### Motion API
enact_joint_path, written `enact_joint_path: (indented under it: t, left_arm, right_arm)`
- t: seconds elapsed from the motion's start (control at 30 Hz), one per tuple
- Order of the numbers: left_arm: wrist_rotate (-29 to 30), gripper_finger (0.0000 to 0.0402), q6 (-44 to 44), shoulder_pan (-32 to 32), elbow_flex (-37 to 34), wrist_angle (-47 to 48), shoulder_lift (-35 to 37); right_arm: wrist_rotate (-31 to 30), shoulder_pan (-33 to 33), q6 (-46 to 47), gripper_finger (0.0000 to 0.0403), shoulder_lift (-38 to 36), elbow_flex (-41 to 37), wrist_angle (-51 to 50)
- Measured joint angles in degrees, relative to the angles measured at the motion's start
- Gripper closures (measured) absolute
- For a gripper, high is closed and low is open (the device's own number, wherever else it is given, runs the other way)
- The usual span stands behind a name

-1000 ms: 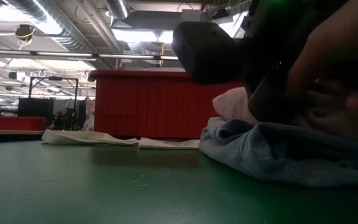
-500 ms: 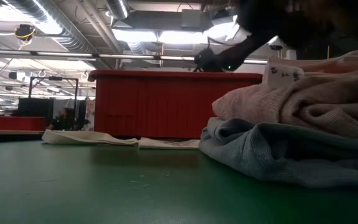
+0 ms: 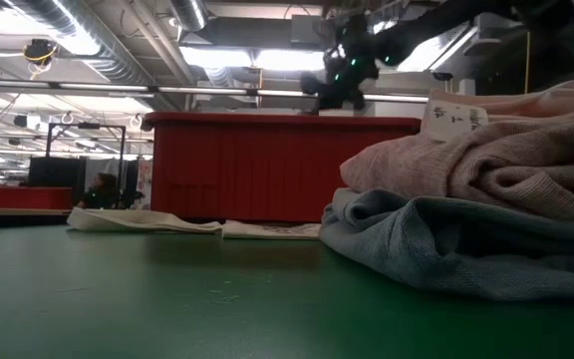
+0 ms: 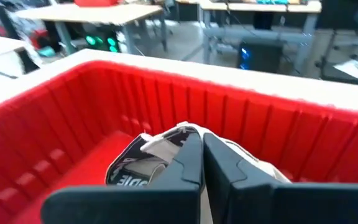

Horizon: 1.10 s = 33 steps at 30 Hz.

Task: Fold Laundry from Bin
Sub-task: Fold the light brown shorts from the red laundry basket

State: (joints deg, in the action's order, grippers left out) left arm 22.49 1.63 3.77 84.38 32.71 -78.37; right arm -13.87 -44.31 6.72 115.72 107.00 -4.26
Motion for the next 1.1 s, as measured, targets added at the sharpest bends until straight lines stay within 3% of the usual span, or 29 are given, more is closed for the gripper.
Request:
enact_joint_path:
  t: [0.27, 0.53, 0.67, 0.93, 1.1]
  left_arm:
    - [11.39, 0.0308, 0.05, -0.91, 0.0, 0.05, 0.0]
    - [20.4, 0.0308, 0.36, -5.86, 0.0, 3.24, 0.0]
    - [20.72, 0.0308, 2.84, -8.95, 0.0, 4.52, 0.0]
    - [14.03, 0.0308, 9.14, -13.76, 0.0, 4.26, -0.02]
    - [14.0, 0.0308, 9.6, -15.79, 0.0, 4.17, -0.01]
  right_arm:
    - [7.53, 0.06, 0.0, 0.0401, -8.12, 0.0, -0.34]
    - [14.06, 0.09, 0.02, 0.0401, -15.89, 0.0, -1.26]
    - [16.3, 0.09, 0.04, 0.0401, -19.77, 0.02, -2.91]
    - [21.76, 0.07, 0.77, 0.0399, -24.49, 0.02, -4.16]
    - [24.15, 0.07, 0.83, 0.0399, -25.49, 0.02, -5.52]
